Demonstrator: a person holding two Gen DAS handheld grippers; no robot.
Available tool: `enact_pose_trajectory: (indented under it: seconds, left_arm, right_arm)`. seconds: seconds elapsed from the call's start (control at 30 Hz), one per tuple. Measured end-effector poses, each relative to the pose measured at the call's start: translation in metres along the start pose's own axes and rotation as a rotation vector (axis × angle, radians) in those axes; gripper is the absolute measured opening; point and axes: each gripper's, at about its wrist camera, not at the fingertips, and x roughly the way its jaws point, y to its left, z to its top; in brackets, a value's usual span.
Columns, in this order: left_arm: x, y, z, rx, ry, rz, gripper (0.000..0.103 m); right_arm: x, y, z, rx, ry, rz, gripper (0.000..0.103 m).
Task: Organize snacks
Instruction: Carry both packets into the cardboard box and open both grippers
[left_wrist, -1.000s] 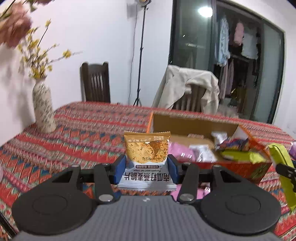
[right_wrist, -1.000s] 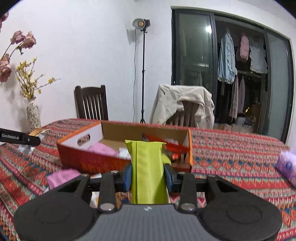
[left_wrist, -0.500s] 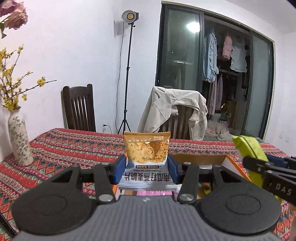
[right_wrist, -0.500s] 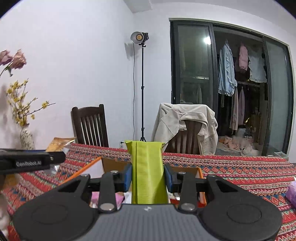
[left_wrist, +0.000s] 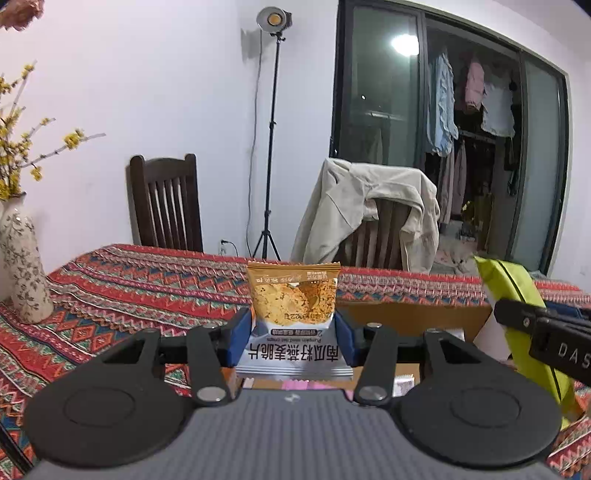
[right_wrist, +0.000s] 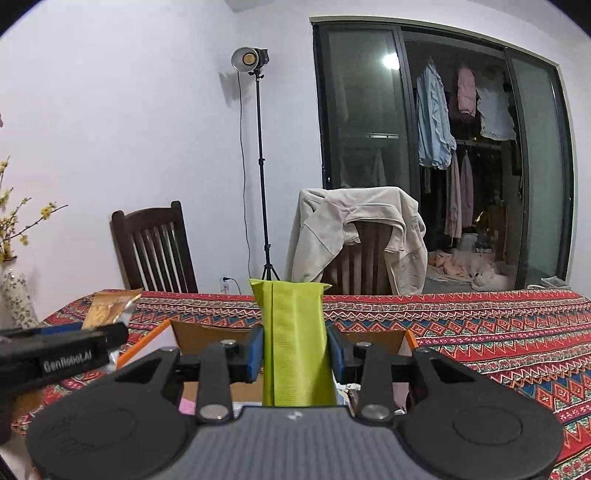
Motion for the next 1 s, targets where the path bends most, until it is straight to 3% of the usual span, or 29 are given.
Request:
enact_pose_trajectory:
  seconds: [0.23, 0.33, 0.43, 0.47, 0.5, 0.57, 1.0]
  left_arm:
    - [0.011, -0.003, -0.012, 0.029, 0.023, -0.020, 0.051]
    - [0.009, 0.001, -0.014, 0.010, 0.015, -0.030, 0.064]
    - [0.006, 0.008, -0.014, -0.024, -0.008, -0.035, 0.088]
    - [0.004, 0.009, -0.013, -0.030, -0.019, -0.035, 0.091]
    - [0.002, 0.010, -0.013, -0.039, -0.028, -0.033, 0.103]
    - [0.000, 0.012, -0.013, -0.047, -0.039, -0.016, 0.103]
    - [-0.019, 0.012, -0.009, -0.060, -0.075, -0.033, 0.103]
  right_arm:
    - [0.019, -0.007, -0.012, 0.004, 0.054, 0.019, 0.034]
    - [0.017, -0.010, -0.013, 0.017, 0.051, 0.019, 0.036]
    - [0.012, -0.013, -0.012, 0.034, 0.044, 0.024, 0.066]
    - [0.010, -0.015, -0.012, 0.042, 0.038, 0.024, 0.084]
    - [0.008, -0.016, -0.012, 0.051, 0.032, 0.027, 0.096]
    - [0.005, -0.019, -0.012, 0.074, 0.025, 0.040, 0.103]
    - [-0.004, -0.022, -0.015, 0.089, 0.014, 0.019, 0.103]
